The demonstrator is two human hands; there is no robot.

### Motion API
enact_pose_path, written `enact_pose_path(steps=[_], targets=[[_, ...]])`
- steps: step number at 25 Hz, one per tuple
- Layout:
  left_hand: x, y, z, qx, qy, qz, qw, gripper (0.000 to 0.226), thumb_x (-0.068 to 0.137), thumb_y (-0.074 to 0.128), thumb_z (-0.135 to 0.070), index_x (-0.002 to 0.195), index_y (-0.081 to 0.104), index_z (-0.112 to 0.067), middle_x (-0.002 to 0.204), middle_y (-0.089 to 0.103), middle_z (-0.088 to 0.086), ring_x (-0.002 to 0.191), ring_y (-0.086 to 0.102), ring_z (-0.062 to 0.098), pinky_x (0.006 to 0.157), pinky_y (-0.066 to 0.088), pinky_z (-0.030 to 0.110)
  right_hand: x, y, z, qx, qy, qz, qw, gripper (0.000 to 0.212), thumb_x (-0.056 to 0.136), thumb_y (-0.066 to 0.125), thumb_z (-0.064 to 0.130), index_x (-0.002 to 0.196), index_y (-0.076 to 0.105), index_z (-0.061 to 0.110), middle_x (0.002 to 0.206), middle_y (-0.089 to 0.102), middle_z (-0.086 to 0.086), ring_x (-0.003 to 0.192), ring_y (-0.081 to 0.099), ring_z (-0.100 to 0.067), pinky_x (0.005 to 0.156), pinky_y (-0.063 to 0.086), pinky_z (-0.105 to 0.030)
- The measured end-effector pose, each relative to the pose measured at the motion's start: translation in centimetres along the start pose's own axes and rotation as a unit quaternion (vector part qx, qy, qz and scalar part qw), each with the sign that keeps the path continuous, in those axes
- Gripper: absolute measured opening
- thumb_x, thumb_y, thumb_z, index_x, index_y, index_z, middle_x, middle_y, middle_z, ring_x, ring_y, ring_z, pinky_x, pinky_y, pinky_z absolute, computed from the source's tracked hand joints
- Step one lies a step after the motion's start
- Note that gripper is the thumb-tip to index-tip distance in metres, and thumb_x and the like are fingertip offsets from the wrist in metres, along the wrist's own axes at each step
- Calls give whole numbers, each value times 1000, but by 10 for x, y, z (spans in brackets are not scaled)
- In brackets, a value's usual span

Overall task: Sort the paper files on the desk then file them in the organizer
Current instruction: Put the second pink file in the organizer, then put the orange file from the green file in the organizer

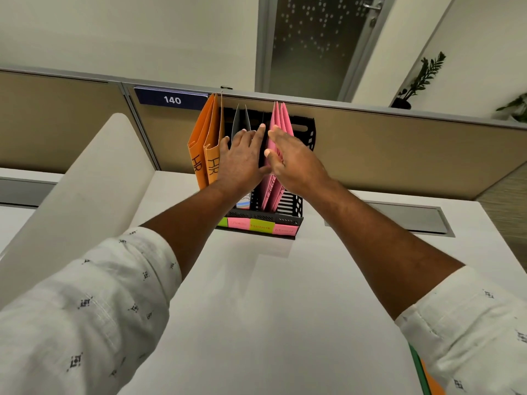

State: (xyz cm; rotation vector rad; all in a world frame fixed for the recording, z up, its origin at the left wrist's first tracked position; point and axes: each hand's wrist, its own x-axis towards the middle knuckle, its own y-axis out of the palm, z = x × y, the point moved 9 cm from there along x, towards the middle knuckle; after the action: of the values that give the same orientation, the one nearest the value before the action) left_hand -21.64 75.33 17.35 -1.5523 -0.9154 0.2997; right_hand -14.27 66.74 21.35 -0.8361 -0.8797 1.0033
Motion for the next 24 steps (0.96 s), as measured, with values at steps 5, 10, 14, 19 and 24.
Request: enact_pose_path(steps=[5, 10, 14, 19, 24], targets=[[-48, 0, -7, -46, -4, -11, 999, 91, 92, 48, -69, 161, 11, -23, 168, 17, 1, 157, 5, 21, 126, 5, 52, -52, 1, -22, 20, 26, -86, 996, 62, 103, 45, 40, 158, 24, 19, 167, 18, -1, 154, 15, -15, 124, 19, -40], [-166, 45, -17, -83, 0, 48, 995, 88, 94, 32, -72, 161, 13, -18, 169, 12, 4, 157, 1, 20, 126, 1, 50, -169, 60, -72, 13, 93, -70, 993, 68, 102, 40, 47, 159, 21, 14, 168, 11, -3, 155, 11, -17, 123, 21, -48], [-243, 80, -19, -63, -2, 116, 991, 91, 93, 25, -75, 161, 12, -15, 169, 8, 6, 157, -1, 23, 126, 3, 52, -257, 102, -93, -19, 149, -11, 989, 74, 100, 30, 57, 161, 12, 18, 169, -1, 1, 155, 1, -14, 126, 9, -45], [-315, 100, -31, -75, 17, 162, 984, 90, 93, 20, -75, 161, 11, -17, 169, 0, 3, 156, -8, 21, 126, -1, 50, -353, 128, -107, -43, 203, 27, 978, 79, 98, 26, 64, 161, 12, 18, 169, -3, 1, 155, -1, -14, 125, 7, -46], [-365, 116, -51, -77, 34, 180, 980, 90, 93, 20, -75, 160, 17, -16, 168, 6, 4, 156, -1, 22, 125, 4, 53, -439, 144, -119, -55, 257, 52, 964, 81, 97, 24, 66, 161, 8, 19, 169, -9, 3, 155, -2, -14, 125, 6, -47]])
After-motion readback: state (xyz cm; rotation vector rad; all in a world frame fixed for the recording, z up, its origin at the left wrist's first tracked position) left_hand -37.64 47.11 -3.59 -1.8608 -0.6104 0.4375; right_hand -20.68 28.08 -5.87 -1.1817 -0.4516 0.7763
